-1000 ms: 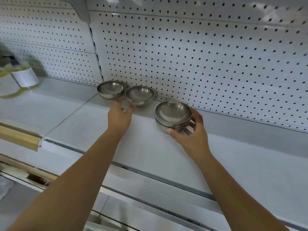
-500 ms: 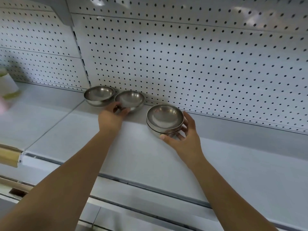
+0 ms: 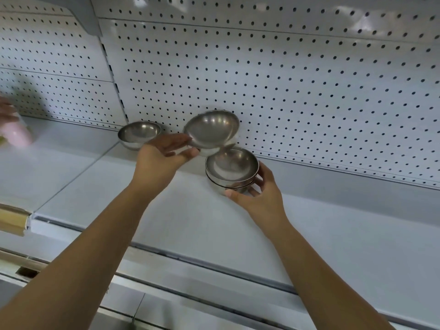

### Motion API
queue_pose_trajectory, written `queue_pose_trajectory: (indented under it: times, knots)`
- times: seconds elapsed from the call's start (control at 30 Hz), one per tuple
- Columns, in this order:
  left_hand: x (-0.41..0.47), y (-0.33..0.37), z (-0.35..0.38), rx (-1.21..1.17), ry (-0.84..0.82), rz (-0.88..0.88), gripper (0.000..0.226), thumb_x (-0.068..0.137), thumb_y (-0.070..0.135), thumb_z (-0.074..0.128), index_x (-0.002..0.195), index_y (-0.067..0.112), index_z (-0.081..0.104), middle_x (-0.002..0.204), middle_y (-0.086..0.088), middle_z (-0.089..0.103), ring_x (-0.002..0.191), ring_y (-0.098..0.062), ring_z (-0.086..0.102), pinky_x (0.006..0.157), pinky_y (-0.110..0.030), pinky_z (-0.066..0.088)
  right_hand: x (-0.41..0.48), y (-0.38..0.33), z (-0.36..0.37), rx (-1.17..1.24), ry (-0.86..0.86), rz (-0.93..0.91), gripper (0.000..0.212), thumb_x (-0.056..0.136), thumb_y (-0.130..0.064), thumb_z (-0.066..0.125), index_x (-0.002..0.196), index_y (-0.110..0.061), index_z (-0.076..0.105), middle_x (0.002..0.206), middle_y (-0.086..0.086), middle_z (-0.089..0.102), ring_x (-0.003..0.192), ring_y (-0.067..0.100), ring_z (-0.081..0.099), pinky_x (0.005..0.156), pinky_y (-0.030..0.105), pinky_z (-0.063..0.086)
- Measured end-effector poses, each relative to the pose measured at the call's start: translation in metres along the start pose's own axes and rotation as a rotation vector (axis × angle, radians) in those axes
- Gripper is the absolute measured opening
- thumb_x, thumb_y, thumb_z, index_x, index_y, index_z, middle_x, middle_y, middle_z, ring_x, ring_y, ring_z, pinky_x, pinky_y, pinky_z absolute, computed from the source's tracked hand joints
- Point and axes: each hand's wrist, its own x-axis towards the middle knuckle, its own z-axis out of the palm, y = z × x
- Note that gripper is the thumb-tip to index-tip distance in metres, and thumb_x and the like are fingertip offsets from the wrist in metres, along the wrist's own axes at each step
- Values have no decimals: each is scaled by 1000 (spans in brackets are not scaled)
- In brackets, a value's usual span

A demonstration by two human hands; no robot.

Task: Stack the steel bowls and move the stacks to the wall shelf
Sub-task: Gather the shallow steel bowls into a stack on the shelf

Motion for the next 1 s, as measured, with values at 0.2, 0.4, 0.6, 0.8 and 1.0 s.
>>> queue_pose_trajectory:
  times: [0.2,0.4,0.6,0.8,1.0]
  knots:
    - [-11,-1,13,163,-186,64,29,77,31,87,104,36,76,114,19,74,114,4,65,102,-19,47,0,1,0,-19,-3,1,94,65,-14,98,143,-30,47,132,-17,61,119,-13,58,94,10,50]
    - [-13,-9,22,161,-223,22,33,76,32,88,105,39,76,116,18,75,117,-2,66,105,-31,50,0,1,0,-43,-2,-1,95,64,-18,99,137,-40,44,131,-23,56,125,-6,55,104,17,50]
    - [-16,-14,24,182,-230,16,31,78,29,87,106,36,75,112,18,76,112,3,67,106,-34,50,0,2,-1,-47,6,-1,99,62,-19,100,144,-30,46,133,-18,57,127,-2,56,109,27,50]
    - [-17,-13,19,213,-262,17,37,81,32,84,114,44,71,128,19,69,120,-4,64,107,-29,49,-1,-1,1,-65,9,-19,98,64,-20,99,144,-30,44,132,-23,55,122,-15,53,104,16,49]
    - [-1,-24,-2,220,-53,-61,51,90,35,76,138,28,58,133,11,63,124,-5,58,101,-23,45,0,-1,3,-78,-16,-40,96,67,-17,98,144,-29,43,131,-24,55,117,-22,52,99,8,46]
